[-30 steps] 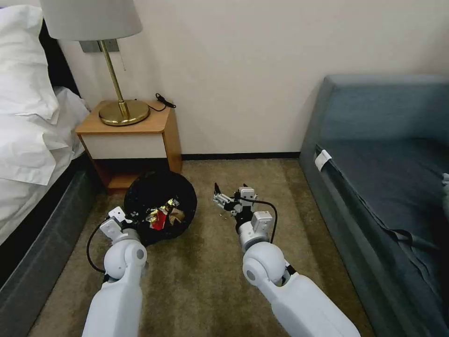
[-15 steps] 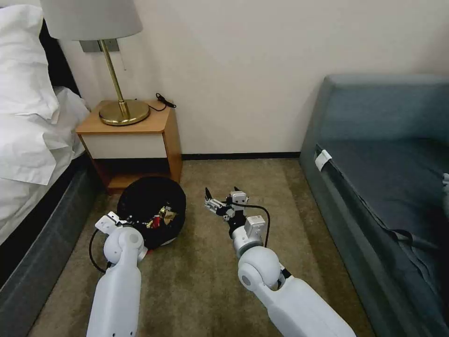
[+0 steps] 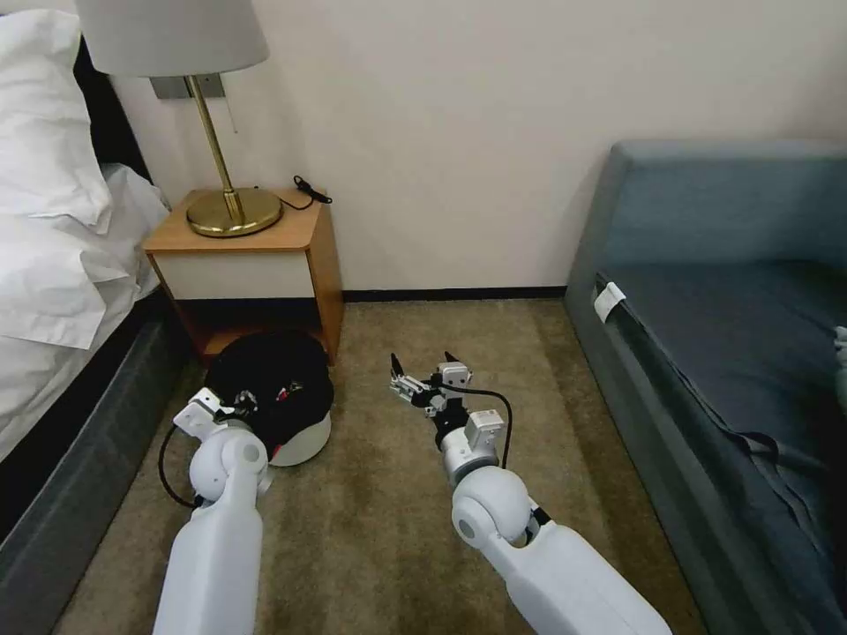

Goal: Pick up the trash bin, then pick up the garbage on the floor and place it into the trash bin.

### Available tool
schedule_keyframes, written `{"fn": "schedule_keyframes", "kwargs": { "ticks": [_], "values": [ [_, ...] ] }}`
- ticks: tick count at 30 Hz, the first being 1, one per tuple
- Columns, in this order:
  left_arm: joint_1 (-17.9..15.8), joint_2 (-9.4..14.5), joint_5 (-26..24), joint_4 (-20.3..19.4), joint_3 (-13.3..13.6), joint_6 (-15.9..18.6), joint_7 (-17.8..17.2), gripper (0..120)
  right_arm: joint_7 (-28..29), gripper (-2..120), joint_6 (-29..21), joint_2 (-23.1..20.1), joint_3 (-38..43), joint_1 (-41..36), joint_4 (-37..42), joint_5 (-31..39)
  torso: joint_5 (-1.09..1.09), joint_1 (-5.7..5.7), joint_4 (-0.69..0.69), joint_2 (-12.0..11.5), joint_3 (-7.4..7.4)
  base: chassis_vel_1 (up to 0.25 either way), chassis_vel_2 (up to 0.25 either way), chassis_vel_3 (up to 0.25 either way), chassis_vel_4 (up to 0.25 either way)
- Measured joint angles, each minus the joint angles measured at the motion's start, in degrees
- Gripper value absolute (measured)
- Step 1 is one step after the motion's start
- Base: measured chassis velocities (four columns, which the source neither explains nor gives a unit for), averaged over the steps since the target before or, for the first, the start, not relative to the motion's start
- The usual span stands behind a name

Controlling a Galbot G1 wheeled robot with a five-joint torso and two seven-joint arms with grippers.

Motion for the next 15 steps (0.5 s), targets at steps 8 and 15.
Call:
{"fn": "schedule_keyframes", "kwargs": {
  "ticks": [8,15],
  "values": [
    [6.87,3.41,10.97,-8.21,0.42,-2.51,15.23,77,-1.08,100,2.32,0.32,3.56,-0.90,-3.52,-5.65,0.01,0.00,0.00,0.01,-0.01,0.000,0.000,0.000,0.000],
    [10.51,4.61,20.16,-6.89,1.06,-6.99,27.51,77,-1.18,100,3.56,0.87,5.84,-2.28,-6.56,-7.29,0.00,0.00,-0.01,0.01,0.00,0.000,0.000,0.000,0.000]
  ]
}}
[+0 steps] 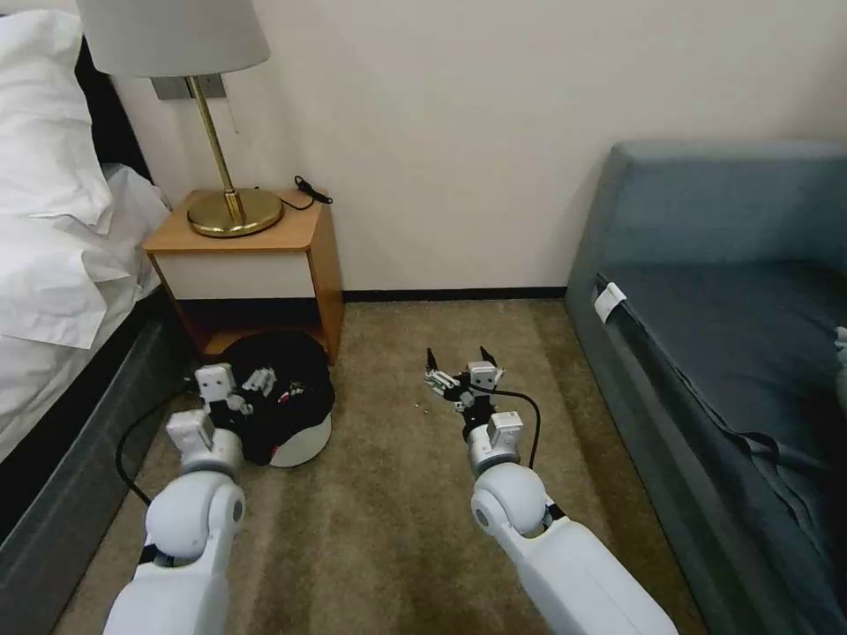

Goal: Pick up the trash bin, then pick up the garbage on the floor and place it into the trash bin.

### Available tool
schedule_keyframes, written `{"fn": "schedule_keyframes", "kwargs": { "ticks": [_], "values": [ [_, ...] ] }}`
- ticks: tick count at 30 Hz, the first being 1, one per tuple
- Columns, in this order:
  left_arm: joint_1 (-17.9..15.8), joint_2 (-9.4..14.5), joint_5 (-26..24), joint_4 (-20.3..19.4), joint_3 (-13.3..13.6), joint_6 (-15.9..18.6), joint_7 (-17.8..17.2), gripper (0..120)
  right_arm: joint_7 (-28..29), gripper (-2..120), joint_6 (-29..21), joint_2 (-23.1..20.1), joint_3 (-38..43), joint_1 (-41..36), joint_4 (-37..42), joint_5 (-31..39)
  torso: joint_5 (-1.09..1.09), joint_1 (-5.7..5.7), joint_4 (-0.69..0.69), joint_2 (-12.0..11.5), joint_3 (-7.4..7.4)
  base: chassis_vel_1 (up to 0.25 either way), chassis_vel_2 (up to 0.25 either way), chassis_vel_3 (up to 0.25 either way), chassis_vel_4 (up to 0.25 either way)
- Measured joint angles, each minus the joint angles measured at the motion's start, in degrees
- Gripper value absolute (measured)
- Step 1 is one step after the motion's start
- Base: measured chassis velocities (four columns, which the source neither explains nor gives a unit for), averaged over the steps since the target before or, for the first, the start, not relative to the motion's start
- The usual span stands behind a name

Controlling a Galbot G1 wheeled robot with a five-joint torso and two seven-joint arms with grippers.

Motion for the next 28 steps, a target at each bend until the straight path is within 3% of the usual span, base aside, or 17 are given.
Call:
{"fn": "schedule_keyframes", "kwargs": {
  "ticks": [7,28],
  "values": [
    [1.72,-0.26,1.47,1.02,1.06,-2.03,3.13,80,0.17,100,0.66,0.85,1.72,-1.15,-0.75,0.16,0.00,0.00,0.00,0.00,0.00,0.000,0.000,0.000,0.000],
    [1.84,-0.37,1.03,1.10,1.21,-2.23,2.89,82,0.63,100,-0.10,0.71,1.68,-1.52,-0.69,-0.64,0.01,0.00,0.00,-0.01,0.00,0.000,0.000,0.000,0.000]
  ]
}}
